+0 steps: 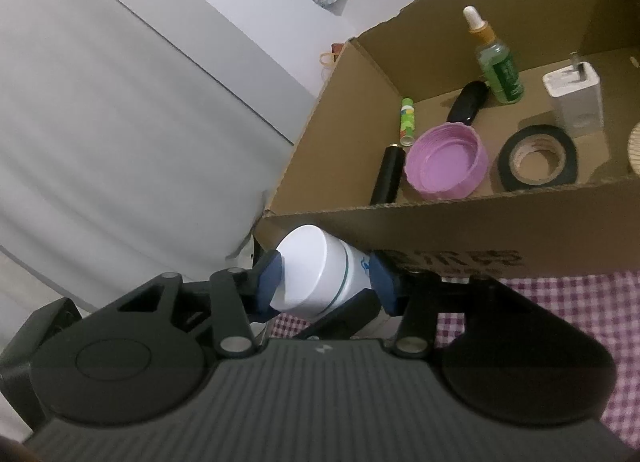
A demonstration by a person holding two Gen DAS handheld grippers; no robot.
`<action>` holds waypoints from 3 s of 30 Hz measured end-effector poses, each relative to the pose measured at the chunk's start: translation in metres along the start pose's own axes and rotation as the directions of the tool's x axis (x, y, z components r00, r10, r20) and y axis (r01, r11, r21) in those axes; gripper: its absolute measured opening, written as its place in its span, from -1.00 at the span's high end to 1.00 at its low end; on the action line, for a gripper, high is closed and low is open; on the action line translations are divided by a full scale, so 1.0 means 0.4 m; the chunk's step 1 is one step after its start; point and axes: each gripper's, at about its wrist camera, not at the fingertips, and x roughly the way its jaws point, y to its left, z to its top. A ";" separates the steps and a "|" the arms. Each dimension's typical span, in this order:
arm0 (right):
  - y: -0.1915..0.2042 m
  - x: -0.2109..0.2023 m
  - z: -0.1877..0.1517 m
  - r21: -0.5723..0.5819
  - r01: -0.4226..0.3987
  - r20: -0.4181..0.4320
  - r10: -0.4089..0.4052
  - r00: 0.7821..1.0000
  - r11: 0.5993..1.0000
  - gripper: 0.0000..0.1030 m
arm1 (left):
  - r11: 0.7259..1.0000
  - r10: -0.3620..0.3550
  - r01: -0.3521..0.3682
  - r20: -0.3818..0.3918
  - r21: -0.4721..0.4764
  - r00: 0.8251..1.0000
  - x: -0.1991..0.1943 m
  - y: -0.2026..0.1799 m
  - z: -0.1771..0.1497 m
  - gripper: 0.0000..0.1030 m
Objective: Organize rigid objects
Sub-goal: 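Move the right gripper to the white supplement jar and grasp it, then lift the white supplement jar with the right gripper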
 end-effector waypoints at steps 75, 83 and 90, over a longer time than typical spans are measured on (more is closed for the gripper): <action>-0.122 -0.275 -0.086 0.088 0.110 0.148 -0.122 0.981 0.990 -0.01 | 0.979 -0.096 0.110 -0.090 0.174 0.991 0.057 -0.281 -0.012 -0.05; -0.086 -0.290 -0.083 0.063 0.093 0.171 -0.103 0.980 0.994 -0.02 | 0.979 -0.087 0.094 -0.046 0.180 0.995 0.013 -0.281 0.005 -0.05; -0.010 -0.323 -0.040 -0.017 0.069 0.223 -0.064 0.973 0.997 -0.04 | 0.975 -0.091 0.080 0.043 0.205 0.995 -0.051 -0.265 0.085 -0.05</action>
